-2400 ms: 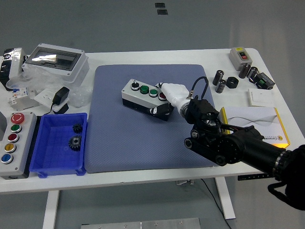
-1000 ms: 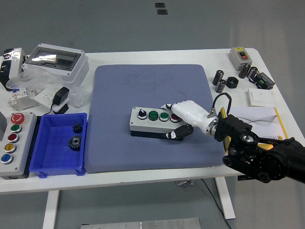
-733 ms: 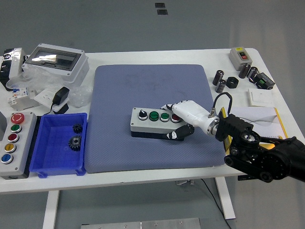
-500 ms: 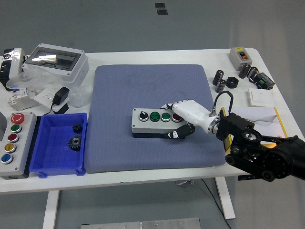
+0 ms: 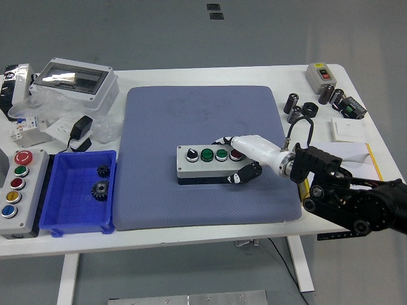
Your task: Pick up the button,place it on the desk,press the button,press the button
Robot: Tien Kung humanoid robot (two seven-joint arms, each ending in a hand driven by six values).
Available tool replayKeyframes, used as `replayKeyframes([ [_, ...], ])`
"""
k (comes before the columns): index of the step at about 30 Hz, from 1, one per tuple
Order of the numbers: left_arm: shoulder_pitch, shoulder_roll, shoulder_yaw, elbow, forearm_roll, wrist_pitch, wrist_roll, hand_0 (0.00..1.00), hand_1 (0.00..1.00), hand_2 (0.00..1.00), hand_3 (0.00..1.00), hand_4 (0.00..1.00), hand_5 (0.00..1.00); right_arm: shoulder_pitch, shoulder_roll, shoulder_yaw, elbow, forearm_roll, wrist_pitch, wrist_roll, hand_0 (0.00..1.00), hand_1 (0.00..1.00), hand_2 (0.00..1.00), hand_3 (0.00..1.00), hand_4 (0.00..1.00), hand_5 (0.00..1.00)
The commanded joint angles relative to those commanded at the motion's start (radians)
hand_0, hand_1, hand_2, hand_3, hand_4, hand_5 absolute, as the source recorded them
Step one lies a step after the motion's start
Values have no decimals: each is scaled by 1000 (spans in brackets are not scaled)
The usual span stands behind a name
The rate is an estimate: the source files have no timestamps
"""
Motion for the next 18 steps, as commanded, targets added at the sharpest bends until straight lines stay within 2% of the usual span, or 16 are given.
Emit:
replayKeyframes([
  [5,-2,0,-3,-1,4,-2,0,669,629,561,605,629,226,0,-3,7,3,14,30,-5,857,825,858,904,437,91],
  [6,-2,0,-3,-1,3,-2,0,669,629,560,604,626,219,0,-4,7,3,15,33,-7,877,851,883,960,502,76],
  [11,-2,-1,-2,-1,2,-2,0,669,629,560,604,626,219,-3,-6,14,6,11,35,-11,877,851,883,960,502,76],
  [12,-2,-1,-2,-1,2,-2,0,669,629,559,601,624,217,-3,-7,16,7,10,36,-12,914,891,920,998,565,78],
  [17,-4,-1,-3,-1,4,-3,0,669,629,559,601,624,217,-1,-11,20,13,11,38,-12,914,891,920,998,565,78],
  [18,-4,-1,-3,-1,5,-3,0,669,629,558,601,620,210,-1,-12,21,14,13,40,-13,941,916,967,998,697,112],
])
